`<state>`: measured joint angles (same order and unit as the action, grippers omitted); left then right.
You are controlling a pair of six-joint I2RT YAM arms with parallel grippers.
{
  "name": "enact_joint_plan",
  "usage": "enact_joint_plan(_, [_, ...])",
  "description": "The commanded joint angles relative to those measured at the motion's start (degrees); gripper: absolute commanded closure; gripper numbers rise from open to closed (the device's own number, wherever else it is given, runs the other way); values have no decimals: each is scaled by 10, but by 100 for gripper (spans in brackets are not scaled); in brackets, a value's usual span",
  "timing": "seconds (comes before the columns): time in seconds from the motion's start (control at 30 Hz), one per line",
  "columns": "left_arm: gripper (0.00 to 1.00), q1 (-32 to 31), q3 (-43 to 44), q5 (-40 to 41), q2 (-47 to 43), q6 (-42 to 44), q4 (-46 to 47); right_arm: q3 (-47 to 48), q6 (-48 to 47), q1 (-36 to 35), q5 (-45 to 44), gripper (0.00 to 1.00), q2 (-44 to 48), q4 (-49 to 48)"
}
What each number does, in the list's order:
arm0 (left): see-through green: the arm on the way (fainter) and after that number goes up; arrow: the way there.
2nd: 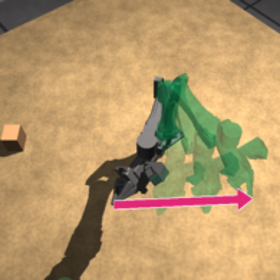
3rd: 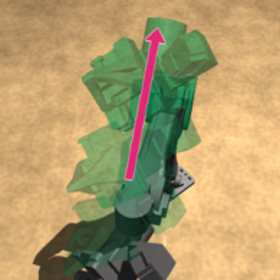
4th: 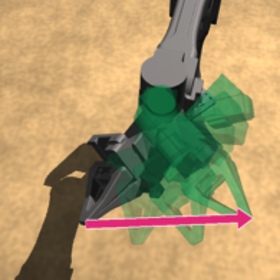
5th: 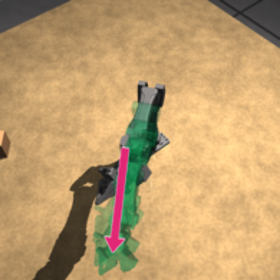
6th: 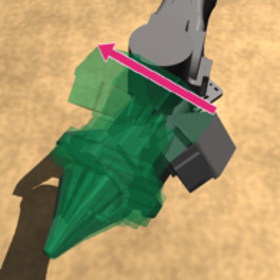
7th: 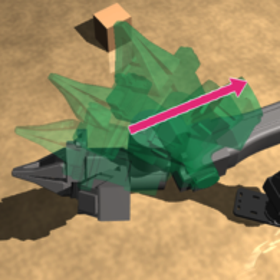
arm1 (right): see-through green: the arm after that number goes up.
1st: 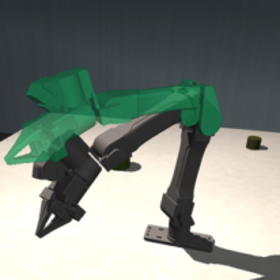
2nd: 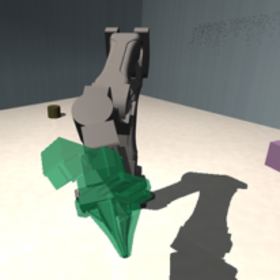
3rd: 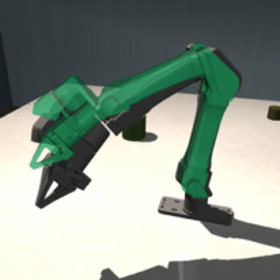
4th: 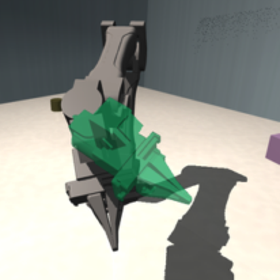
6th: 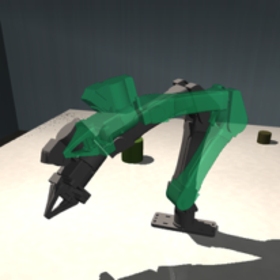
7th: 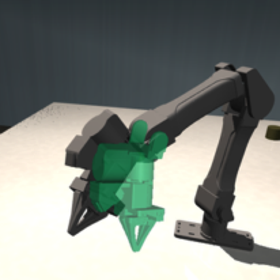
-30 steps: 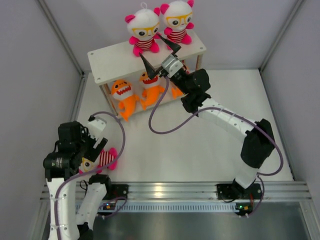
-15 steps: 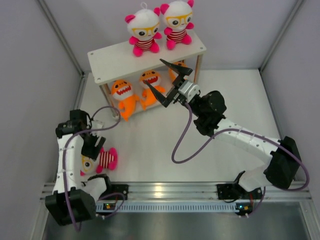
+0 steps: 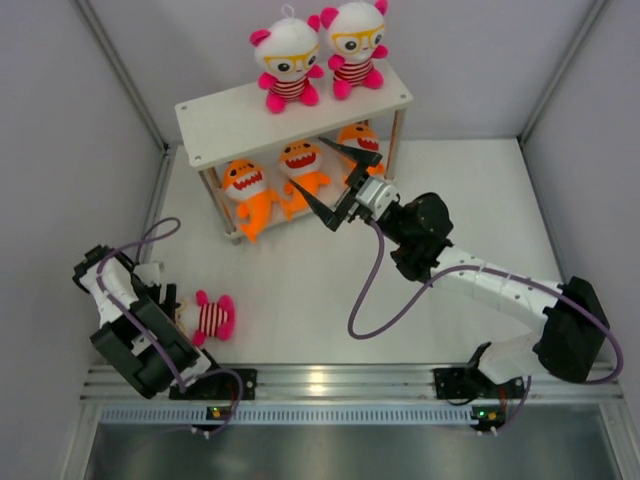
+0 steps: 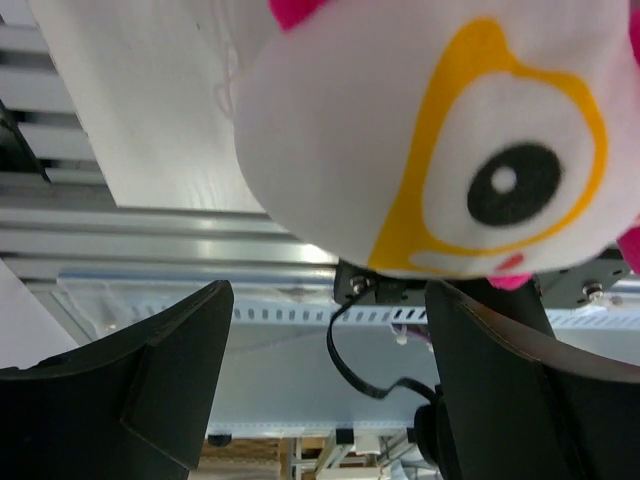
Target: Place and organize the stuffed toys onto the shelf
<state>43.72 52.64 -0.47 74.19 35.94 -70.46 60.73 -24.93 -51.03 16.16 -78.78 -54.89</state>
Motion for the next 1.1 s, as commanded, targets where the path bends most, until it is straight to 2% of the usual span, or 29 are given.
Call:
enact_joint_plan(0.0, [17,5,-11,-32,12,-15,86,1,-6,-9,10,15,17,-31])
enact_joint_plan(0.2, [21,5,11,-115,31,-40,120,1,-11,-8,10,15,14,-22])
enact_joint_plan(0.37, [23,6,8,-131,39,-30,120,3,-28,-10,-2,15,11,-7])
enact_joint_plan(0.5, [27,6,12,-170,80,-26,119,6,-37,-9,-9,14,6,-7])
enact_joint_plan(0.6, [23,4,27,-205,84,-29,117,11,-42,-10,-11,14,4,0])
enact_joint_plan(0.73, [14,4,43,-219,43,-17,112,19,-55,-10,-13,14,-5,18])
enact_joint_plan(0.9, [6,3,84,-282,14,2,79,37,-59,-10,-15,13,-22,29])
enact_joint_plan(1.07, [8,-50,79,-248,52,-25,81,48,-60,-10,-15,13,-37,30])
